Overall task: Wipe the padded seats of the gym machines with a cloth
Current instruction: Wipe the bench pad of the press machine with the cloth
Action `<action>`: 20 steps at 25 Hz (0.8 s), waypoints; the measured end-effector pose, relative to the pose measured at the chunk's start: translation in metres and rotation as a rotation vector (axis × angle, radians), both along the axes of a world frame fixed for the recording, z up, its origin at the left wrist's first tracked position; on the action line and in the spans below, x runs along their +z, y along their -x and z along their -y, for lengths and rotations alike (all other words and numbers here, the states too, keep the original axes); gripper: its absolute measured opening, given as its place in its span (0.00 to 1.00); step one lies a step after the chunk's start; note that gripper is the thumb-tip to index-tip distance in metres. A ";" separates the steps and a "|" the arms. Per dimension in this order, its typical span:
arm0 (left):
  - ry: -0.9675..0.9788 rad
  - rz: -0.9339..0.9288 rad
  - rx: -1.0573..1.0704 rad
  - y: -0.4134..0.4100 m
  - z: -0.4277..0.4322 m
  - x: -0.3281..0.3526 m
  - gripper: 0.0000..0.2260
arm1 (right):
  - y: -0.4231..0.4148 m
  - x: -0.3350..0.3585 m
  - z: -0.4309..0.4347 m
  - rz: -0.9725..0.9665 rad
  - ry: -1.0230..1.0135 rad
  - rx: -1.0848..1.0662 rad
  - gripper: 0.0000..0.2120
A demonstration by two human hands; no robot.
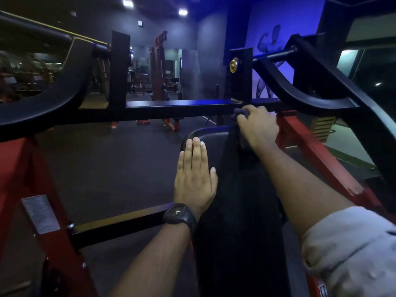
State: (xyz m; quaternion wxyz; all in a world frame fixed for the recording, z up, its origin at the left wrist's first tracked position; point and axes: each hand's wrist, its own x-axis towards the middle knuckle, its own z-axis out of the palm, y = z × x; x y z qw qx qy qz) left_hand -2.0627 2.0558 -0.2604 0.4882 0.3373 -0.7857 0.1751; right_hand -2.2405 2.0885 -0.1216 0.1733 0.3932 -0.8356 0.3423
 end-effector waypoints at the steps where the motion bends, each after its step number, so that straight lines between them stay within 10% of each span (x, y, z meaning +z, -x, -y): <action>1: 0.011 0.027 0.022 -0.001 -0.001 0.000 0.30 | 0.004 -0.005 -0.005 0.119 0.077 -0.050 0.18; 7: -0.147 0.047 -0.028 -0.002 -0.031 0.015 0.27 | -0.006 -0.061 -0.073 0.541 0.448 -0.048 0.16; 15: -1.196 -0.303 -0.777 0.017 -0.179 0.032 0.21 | -0.073 -0.086 -0.204 0.824 0.690 0.173 0.11; 20: -1.250 -0.339 -0.800 0.026 -0.231 0.032 0.34 | -0.065 -0.105 -0.273 0.681 0.714 0.146 0.20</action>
